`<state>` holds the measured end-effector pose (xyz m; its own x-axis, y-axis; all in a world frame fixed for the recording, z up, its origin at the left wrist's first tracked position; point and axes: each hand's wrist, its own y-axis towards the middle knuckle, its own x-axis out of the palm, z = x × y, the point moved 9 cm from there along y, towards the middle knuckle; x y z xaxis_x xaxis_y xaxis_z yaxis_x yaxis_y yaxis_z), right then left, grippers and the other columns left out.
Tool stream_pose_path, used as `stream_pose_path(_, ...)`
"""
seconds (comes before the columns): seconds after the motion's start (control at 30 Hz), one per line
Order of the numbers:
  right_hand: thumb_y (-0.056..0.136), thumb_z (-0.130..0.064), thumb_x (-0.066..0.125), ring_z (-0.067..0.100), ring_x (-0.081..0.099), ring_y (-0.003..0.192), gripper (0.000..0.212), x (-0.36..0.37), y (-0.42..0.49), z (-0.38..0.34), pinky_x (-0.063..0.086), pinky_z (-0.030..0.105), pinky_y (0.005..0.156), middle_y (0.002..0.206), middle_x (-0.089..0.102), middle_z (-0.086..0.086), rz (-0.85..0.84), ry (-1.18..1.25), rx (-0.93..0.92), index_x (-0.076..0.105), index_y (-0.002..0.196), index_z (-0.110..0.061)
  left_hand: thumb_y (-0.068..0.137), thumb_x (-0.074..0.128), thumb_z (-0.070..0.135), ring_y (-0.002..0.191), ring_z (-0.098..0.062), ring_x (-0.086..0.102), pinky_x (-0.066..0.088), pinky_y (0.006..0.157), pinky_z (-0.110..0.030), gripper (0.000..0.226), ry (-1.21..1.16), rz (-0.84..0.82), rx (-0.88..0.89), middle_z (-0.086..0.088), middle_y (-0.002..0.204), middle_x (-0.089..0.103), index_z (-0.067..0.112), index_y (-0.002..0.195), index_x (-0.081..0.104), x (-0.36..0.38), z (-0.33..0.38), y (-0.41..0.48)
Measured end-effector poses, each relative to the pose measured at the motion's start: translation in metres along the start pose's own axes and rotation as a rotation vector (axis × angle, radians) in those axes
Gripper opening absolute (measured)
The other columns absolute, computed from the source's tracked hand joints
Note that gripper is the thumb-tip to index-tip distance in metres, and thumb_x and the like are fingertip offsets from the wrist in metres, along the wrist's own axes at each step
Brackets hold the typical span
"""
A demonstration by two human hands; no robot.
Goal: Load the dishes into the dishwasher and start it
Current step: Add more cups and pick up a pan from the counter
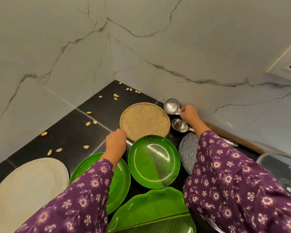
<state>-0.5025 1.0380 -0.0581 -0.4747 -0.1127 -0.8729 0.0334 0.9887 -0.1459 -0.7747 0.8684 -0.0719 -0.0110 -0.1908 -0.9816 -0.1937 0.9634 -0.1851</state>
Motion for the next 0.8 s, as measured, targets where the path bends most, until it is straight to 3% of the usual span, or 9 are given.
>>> stream_pose_path(0.07, 0.083, 0.009, 0.048, 0.026, 0.053, 0.076, 0.020, -0.006, -0.003, -0.004, 0.044, 0.035, 0.070, 0.079, 0.061, 0.016, 0.043, 0.119, -0.014, 0.063, 0.075, 0.000, 0.090, 0.044, -0.003, 0.103, -0.032, 0.062, 0.049, 0.078, -0.038, 0.025, 0.003, 0.016, 0.003, -0.012, 0.112, 0.061, 0.007, 0.109, 0.058, -0.001, 0.001, -0.002)
stream_pose_path(0.13, 0.085, 0.007, 0.049, 0.030, 0.061, 0.085, 0.019, -0.014, -0.007, -0.013, 0.049, 0.037, 0.078, 0.092, 0.067, 0.020, 0.093, 0.233, -0.058, 0.067, 0.092, 0.005, 0.090, 0.045, -0.003, 0.103, -0.031, 0.063, 0.049, 0.079, -0.037, 0.025, 0.010, 0.021, 0.001, -0.010, 0.111, 0.061, 0.008, 0.108, 0.058, -0.001, 0.002, -0.003)
stream_pose_path(0.23, 0.088, 0.004, 0.052, 0.025, 0.063, 0.090, 0.020, -0.028, -0.016, -0.027, 0.053, 0.034, 0.082, 0.096, 0.068, 0.016, 0.141, 0.330, -0.120, 0.067, 0.101, 0.001, 0.090, 0.046, -0.003, 0.102, -0.029, 0.063, 0.049, 0.078, -0.036, 0.024, -0.009, 0.017, -0.011, -0.010, 0.111, 0.061, 0.008, 0.107, 0.059, -0.001, 0.002, -0.006)
stream_pose_path(0.4, 0.089, 0.002, 0.053, 0.014, 0.062, 0.063, 0.017, -0.061, -0.040, -0.048, 0.049, 0.016, 0.055, 0.083, 0.067, 0.010, 0.170, 0.369, -0.191, 0.067, 0.097, -0.003, 0.092, 0.044, -0.001, 0.105, -0.031, 0.061, 0.049, 0.080, -0.038, 0.027, -0.073, -0.007, -0.017, -0.011, 0.114, 0.060, 0.008, 0.112, 0.059, -0.008, -0.001, -0.012)
stream_pose_path(0.53, 0.096, -0.008, 0.048, 0.013, 0.065, 0.057, 0.013, -0.075, -0.077, -0.048, 0.057, 0.026, 0.056, 0.074, 0.065, 0.013, -0.036, 0.458, -0.162, 0.059, 0.091, -0.001, 0.088, 0.049, 0.001, 0.101, -0.035, 0.061, 0.048, 0.084, -0.043, 0.019, -0.302, 0.010, -0.026, -0.015, 0.111, 0.058, 0.008, 0.102, 0.061, -0.017, -0.007, -0.022)
stream_pose_path(0.63, 0.100, -0.018, 0.043, 0.009, 0.057, 0.046, 0.029, -0.081, -0.118, -0.042, 0.044, 0.018, 0.039, 0.076, 0.067, 0.011, -0.178, 0.446, -0.162, 0.055, 0.079, -0.003, 0.078, 0.056, -0.003, 0.093, -0.035, 0.062, 0.051, 0.082, -0.043, 0.020, -0.583, 0.111, -0.064, -0.014, 0.101, 0.064, 0.010, 0.091, 0.065, -0.032, -0.015, -0.034)
stream_pose_path(0.8, 0.100, -0.011, 0.041, 0.004, 0.039, 0.041, 0.023, -0.092, -0.189, 0.007, 0.030, 0.014, 0.036, 0.078, 0.065, 0.010, -0.239, 0.742, 0.001, 0.053, 0.082, -0.004, 0.074, 0.068, -0.001, 0.082, -0.028, 0.065, 0.053, 0.079, -0.043, 0.017, -0.748, 0.195, 0.082, -0.008, 0.082, 0.068, 0.013, 0.083, 0.065, -0.052, 0.019, -0.074)
